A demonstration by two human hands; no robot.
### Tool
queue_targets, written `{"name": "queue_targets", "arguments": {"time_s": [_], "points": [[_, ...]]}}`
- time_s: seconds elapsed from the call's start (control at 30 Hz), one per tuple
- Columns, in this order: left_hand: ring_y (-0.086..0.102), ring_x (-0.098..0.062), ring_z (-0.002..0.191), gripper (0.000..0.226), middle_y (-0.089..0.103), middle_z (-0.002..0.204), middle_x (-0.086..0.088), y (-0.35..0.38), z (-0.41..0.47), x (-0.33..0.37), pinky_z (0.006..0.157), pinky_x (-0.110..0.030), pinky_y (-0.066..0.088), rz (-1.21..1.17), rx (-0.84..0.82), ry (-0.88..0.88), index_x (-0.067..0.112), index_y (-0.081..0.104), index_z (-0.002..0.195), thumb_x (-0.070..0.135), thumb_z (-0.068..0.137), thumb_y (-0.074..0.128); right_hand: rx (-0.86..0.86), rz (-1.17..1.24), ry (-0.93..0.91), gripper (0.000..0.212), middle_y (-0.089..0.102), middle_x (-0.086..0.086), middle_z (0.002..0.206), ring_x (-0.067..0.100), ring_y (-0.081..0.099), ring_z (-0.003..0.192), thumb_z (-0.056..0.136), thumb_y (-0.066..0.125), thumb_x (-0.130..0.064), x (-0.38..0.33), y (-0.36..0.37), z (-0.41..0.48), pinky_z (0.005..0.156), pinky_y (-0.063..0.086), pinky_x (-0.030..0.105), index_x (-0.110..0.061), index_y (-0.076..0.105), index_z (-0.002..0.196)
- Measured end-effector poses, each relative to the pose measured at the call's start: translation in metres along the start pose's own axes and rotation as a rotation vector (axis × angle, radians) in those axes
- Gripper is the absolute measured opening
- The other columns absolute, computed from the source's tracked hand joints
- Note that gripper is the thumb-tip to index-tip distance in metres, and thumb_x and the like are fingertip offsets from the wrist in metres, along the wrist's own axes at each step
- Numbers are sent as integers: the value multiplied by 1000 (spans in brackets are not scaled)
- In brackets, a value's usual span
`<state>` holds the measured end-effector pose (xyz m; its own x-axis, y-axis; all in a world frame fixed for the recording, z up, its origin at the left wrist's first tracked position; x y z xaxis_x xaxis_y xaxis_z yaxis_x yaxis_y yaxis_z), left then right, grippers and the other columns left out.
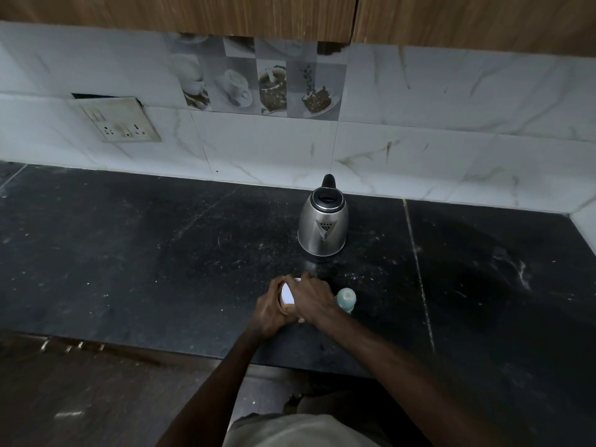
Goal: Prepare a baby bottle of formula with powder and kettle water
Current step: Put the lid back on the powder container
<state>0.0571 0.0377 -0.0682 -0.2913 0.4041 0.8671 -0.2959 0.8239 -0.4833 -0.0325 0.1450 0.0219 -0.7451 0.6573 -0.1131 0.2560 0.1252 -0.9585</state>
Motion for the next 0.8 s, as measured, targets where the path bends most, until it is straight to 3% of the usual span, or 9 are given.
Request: {"name": "queue_targets", "arguments": {"time_s": [0.17,0.37,0.5,0.67,0.8], "points": [[56,25,110,98,62,123,29,2,-4,9,87,2,41,-34,17,-23,28,46,140,25,60,104,-40,-2,-36,59,56,18,132,40,68,111,92,67,-40,5,-4,1,86,53,43,-22,45,144],[67,-6,111,98,70,124,11,7,-4,11,84,0,44,-29,59,-65,29,47,139,29,59,103,-50,-47,-103,60,58,14,128,36,69,106,87,71,-40,11,-8,5,82,54,42,-25,45,140],[60,13,111,97,67,121,21,8,-7,10,84,0,44,-57,55,-55,41,42,138,34,62,102,-37,-67,-122,59,59,12,124,34,71,100,86,72,-37,8,-6,6,77,54,41,-27,46,138],[59,5,127,107,63,138,21,7,0,10,103,-15,48,-100,-28,-12,43,45,145,33,57,104,-26,-7,-102,66,56,15,127,37,68,105,88,68,-48,10,1,8,80,52,43,-25,40,143],[62,0,129,93,66,137,21,12,3,11,106,-19,48,-129,-39,16,35,54,141,30,60,100,-22,-2,-58,59,54,17,128,38,67,107,91,64,-48,7,4,7,81,52,44,-20,44,138]]}}
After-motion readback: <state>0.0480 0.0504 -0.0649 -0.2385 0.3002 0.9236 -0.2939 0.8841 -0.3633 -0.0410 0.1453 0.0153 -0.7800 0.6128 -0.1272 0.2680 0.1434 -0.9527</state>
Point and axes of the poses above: each hand's wrist, its own z-axis towards the middle knuckle, its own y-axis out of the palm, x = y × z, the point moved 2 cm from there along z, towards the middle knuckle
